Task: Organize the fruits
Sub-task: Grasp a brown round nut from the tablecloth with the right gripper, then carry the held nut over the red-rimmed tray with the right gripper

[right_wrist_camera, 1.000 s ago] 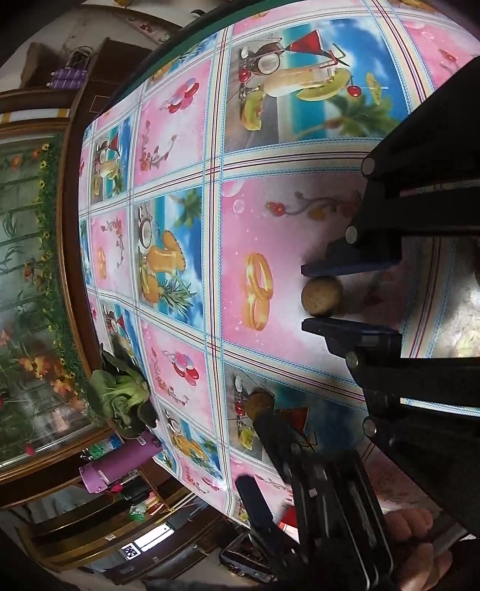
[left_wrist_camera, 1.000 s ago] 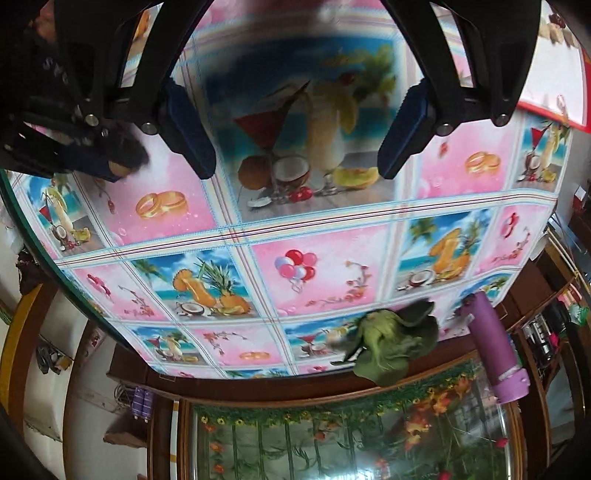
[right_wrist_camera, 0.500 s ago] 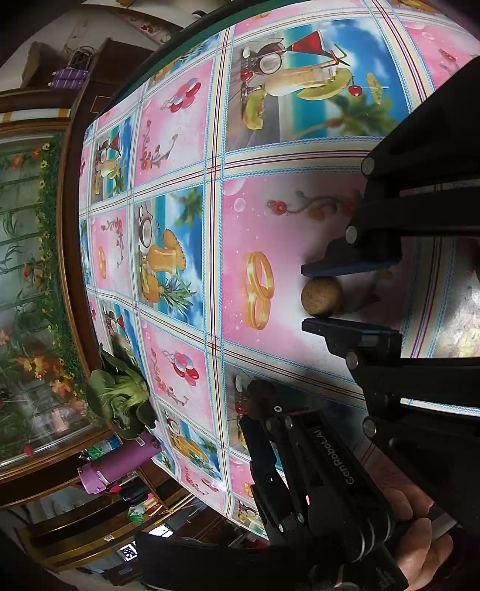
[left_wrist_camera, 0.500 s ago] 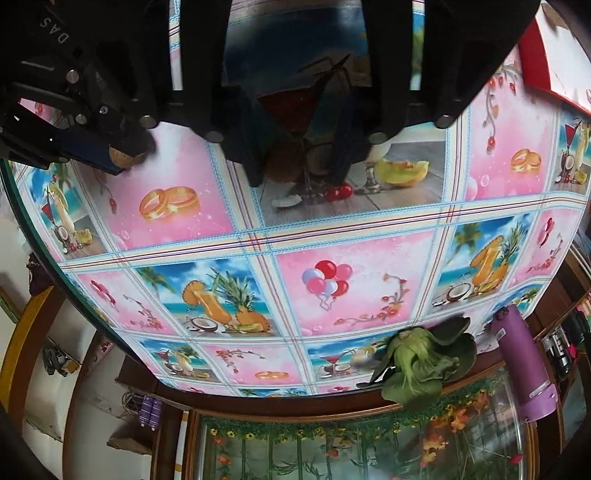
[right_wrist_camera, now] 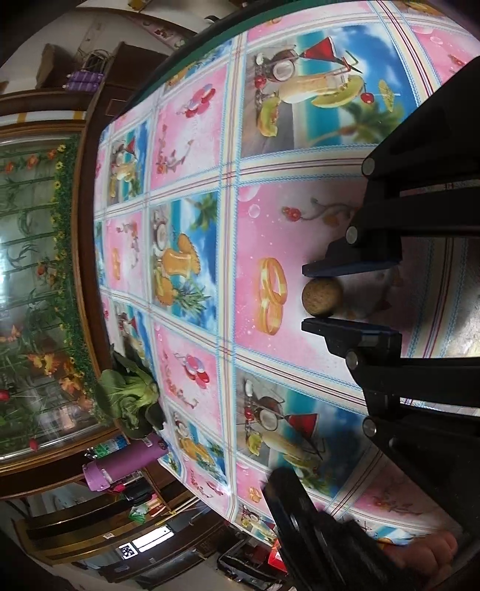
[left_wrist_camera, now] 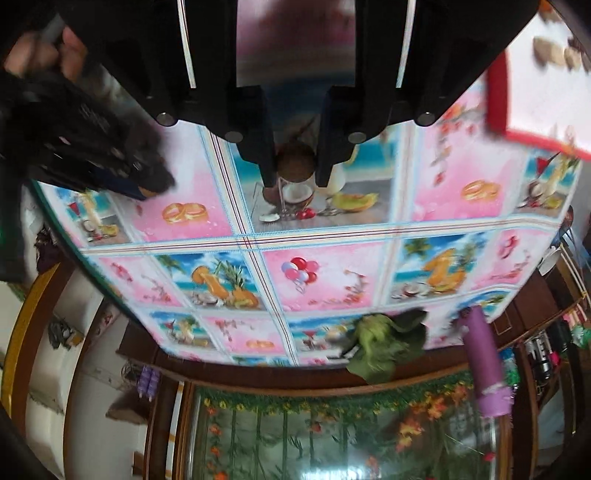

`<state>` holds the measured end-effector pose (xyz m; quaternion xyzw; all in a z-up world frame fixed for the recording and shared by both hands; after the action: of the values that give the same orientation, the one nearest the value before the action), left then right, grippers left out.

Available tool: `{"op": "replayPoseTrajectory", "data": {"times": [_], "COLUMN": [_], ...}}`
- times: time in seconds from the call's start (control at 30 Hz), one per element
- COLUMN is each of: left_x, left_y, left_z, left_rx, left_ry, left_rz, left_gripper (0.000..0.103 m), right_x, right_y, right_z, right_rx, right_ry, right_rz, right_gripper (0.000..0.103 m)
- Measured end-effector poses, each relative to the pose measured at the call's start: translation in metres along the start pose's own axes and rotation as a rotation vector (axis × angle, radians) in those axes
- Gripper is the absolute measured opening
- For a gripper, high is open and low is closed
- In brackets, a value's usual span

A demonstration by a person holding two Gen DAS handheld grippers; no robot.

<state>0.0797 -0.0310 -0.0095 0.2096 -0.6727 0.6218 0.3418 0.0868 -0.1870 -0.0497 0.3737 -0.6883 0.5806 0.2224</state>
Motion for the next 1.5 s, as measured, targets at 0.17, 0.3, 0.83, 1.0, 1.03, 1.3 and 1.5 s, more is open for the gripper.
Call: {"op": "replayPoseTrajectory", "data": {"times": [0.17, 0.3, 0.83, 1.0, 1.03, 1.3, 1.5], "left_x": [0.053, 0.080, 0.121, 0.129, 0.130, 0.140, 0.154], "left_y": [0.021, 0.042, 0.068, 0.072, 0.073, 0.078, 0.083], "left_z": [-0.009, -0.020, -0.053, -0.059, -0.061, -0.065, -0.080], "left_rx": [0.015, 0.039, 0.040, 0.051, 0.054, 0.065, 0.087], "left_ry": [-0.019, -0.043, -0.118, -0.124, -0.125, -0.123, -0.142], "left_rz": [0.069, 0.085, 0.135, 0.146, 0.147, 0.159, 0.177], "left_gripper": [0.023, 0.023, 0.023, 0.023, 0.023, 0.023, 0.023], "right_x": [0.013, 0.023, 0.081, 0.087, 0.087, 0.086, 0.087], "right_y": [-0.006, -0.006, 0.022, 0.032, 0.034, 0.047, 0.052], "right_z": [-0.001, -0.006, -0.115, -0.137, -0.140, -0.156, -0.177], "right_rx": [0.017, 0.042, 0.133, 0.173, 0.170, 0.187, 0.209], "right_ry": [0.009, 0.046, -0.083, -0.106, -0.114, -0.127, -0.156], "right_rz": [0.084, 0.128, 0.174, 0.175, 0.172, 0.149, 0.135], "right_gripper": [0.021, 0.021, 0.021, 0.021, 0.021, 0.021, 0.021]}}
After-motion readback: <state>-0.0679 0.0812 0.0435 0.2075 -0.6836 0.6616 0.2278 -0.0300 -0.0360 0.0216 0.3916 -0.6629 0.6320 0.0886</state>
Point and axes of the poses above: each gripper's, at about its wrist camera, not at the fingertips, and x roughly against the way its jaws point, z to its right, y to its underside, the point moved 9 cm from there along -x, roughly the way its jaws point, and after that the axes turned 4 degrees about -x, right-handed, at the moved point
